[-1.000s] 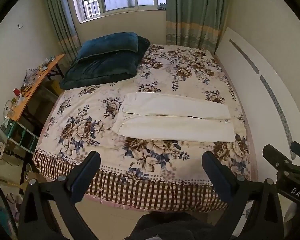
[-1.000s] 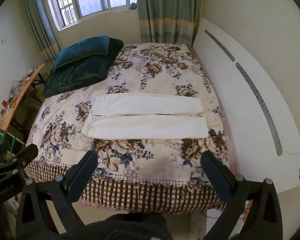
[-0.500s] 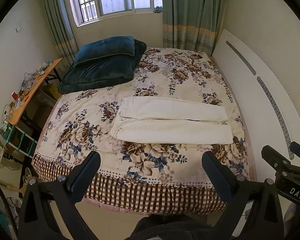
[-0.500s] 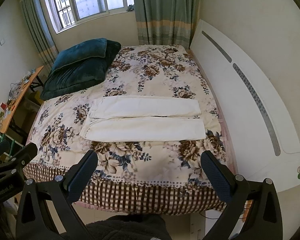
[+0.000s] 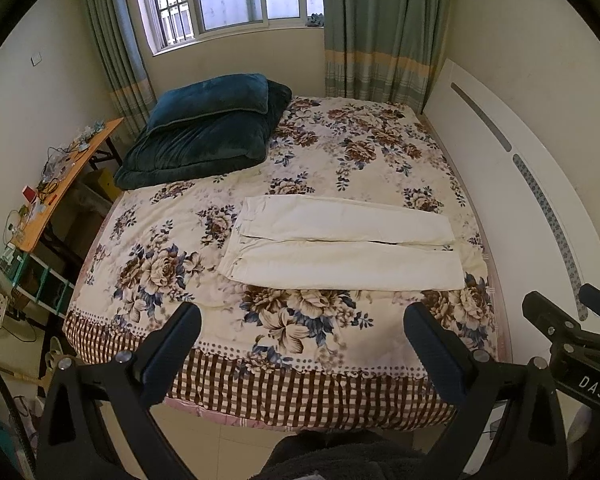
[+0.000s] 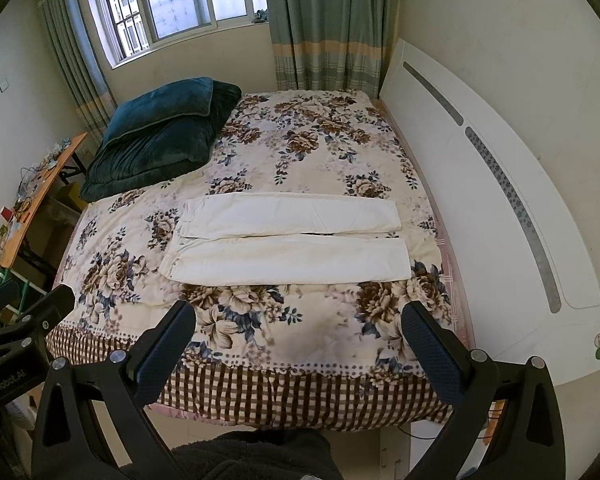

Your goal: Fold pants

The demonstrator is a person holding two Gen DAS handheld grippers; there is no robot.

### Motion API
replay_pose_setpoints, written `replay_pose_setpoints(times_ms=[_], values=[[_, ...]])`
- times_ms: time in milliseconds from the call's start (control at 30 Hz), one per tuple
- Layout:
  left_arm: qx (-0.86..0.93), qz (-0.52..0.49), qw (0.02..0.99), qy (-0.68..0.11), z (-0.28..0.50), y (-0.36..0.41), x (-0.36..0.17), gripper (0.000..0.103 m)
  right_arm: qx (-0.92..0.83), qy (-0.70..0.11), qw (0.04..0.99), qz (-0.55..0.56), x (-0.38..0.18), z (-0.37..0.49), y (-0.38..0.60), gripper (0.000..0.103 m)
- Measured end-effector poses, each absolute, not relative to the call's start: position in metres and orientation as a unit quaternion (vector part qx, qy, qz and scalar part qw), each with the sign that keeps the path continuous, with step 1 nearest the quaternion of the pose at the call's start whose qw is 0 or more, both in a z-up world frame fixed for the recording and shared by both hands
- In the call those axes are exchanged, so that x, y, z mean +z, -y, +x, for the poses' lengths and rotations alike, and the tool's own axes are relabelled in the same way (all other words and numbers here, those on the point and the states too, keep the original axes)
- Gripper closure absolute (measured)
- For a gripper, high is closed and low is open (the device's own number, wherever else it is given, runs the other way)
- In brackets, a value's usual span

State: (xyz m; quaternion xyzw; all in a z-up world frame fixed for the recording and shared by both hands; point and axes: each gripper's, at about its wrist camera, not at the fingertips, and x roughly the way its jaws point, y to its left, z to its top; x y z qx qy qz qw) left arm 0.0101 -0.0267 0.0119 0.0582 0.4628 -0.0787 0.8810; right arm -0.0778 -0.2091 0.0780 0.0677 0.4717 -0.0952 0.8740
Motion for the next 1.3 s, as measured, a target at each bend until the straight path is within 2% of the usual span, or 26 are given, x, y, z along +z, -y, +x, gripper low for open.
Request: replay_pose_setpoints(times_ms=[1300], values=[[-0.083,0.066,0.885,-0.454,0.024,0.056,0.018,0.000,-0.103,-0.463,0.877,0.073,0.079,-0.074,0.220,0.000]])
